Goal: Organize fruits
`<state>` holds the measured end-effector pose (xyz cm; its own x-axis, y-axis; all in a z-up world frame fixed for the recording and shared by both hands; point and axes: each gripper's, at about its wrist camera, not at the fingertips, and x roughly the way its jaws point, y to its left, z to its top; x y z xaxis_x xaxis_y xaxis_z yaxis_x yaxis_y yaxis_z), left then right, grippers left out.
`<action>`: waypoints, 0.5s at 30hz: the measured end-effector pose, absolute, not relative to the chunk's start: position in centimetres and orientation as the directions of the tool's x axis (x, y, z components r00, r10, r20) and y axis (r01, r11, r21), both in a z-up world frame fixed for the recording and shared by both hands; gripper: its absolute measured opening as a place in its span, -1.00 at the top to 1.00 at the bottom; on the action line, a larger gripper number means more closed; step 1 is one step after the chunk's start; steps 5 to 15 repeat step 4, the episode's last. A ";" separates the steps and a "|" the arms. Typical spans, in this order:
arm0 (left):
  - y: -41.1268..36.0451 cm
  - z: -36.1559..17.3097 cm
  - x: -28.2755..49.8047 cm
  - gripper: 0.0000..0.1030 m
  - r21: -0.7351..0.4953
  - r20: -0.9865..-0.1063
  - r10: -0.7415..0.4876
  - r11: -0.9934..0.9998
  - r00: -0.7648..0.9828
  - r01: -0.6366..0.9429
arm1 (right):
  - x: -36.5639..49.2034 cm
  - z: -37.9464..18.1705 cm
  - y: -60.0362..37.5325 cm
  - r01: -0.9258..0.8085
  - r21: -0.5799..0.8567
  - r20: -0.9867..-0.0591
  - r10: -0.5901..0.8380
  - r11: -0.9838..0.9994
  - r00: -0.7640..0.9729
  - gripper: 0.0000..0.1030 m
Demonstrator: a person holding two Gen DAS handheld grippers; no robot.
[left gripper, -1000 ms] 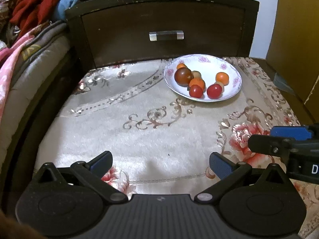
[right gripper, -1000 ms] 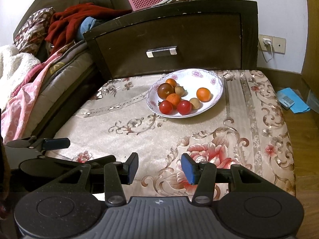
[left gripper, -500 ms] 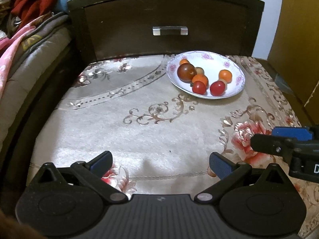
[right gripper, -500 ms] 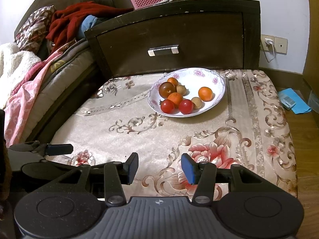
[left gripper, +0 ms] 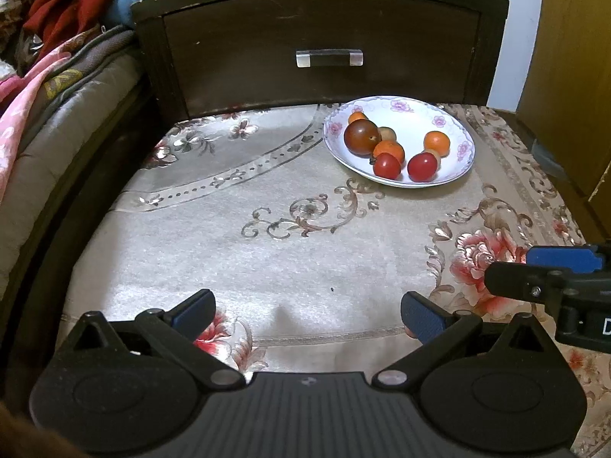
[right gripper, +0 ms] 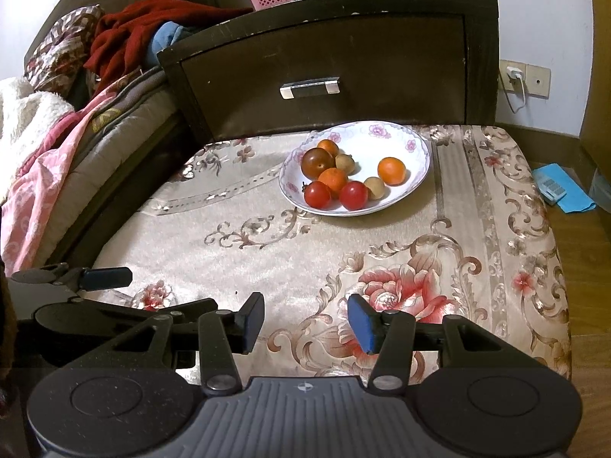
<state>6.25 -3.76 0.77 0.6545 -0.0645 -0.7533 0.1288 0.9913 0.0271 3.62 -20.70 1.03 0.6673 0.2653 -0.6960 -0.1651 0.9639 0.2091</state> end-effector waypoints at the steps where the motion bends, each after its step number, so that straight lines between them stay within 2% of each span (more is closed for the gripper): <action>1: -3.7 0.8 6.2 -1.00 0.031 -0.752 -0.060 0.992 0.657 0.125 | 3.6 1.0 -20.7 -0.164 0.209 -0.697 0.265 0.964 0.667 0.15; 15: -3.6 0.7 6.3 -1.00 0.037 -0.748 -0.048 0.993 0.662 0.113 | 3.7 0.9 -20.7 -0.163 0.207 -0.700 0.263 0.965 0.664 0.15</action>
